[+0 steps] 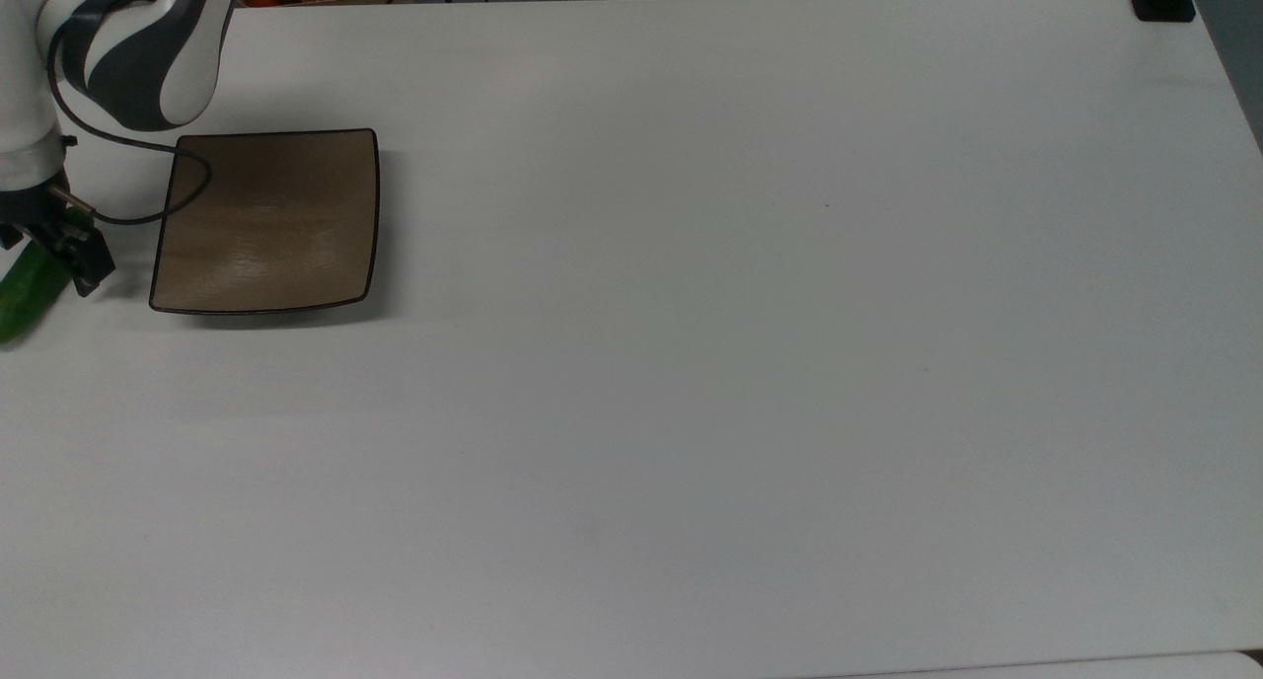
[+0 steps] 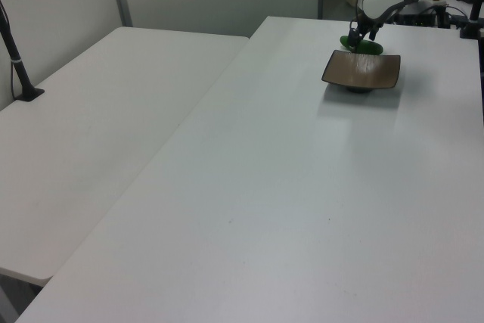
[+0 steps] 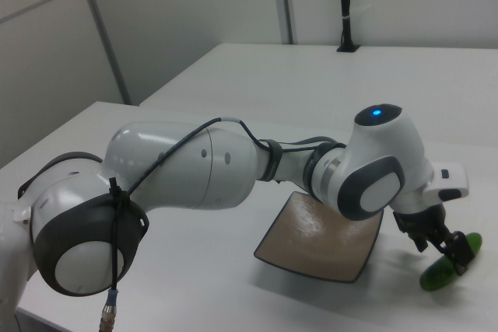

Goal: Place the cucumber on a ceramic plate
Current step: 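Lower the gripper onto the cucumber and close it around the middle, then lift the cucumber and carry it over the brown plate, lowering it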

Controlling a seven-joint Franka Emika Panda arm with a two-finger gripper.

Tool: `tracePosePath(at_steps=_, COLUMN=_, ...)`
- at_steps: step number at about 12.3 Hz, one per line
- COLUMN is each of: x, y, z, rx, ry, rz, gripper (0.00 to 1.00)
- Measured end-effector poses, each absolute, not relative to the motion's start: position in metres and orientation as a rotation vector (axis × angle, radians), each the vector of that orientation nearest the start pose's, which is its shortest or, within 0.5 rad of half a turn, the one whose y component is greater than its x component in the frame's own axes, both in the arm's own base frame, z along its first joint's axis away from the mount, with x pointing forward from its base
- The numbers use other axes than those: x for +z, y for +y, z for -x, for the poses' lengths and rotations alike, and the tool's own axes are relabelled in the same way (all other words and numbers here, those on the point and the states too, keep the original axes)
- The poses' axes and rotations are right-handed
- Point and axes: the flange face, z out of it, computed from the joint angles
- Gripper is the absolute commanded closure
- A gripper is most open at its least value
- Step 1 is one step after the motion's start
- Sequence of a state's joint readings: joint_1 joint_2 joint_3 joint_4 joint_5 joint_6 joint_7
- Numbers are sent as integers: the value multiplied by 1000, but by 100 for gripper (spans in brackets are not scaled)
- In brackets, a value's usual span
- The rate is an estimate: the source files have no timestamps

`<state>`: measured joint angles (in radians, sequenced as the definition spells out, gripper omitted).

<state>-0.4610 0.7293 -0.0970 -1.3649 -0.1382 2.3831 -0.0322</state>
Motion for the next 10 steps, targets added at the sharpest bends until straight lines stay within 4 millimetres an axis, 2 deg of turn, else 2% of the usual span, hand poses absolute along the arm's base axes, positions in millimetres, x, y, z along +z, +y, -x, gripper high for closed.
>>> tracePosePath(at_steps=1, x=317, y=-389, z=-654, rx=-386, ry=677, rz=3297, gripper=12)
tracePosePath(at_steps=2, x=317, y=-389, z=-654, rx=-386, ry=676, rz=3298, gripper=22)
tracePosePath(at_steps=3, x=317, y=-389, z=-654, rx=-386, ry=677, rz=3298, gripper=44)
tracePosePath(at_steps=4, x=316, y=-389, z=-654, rx=-383, ry=673, rz=3302, gripper=53)
tracePosePath(at_steps=10, x=315, y=-391, z=-653, rx=-378, ry=671, rz=3309, gripper=54)
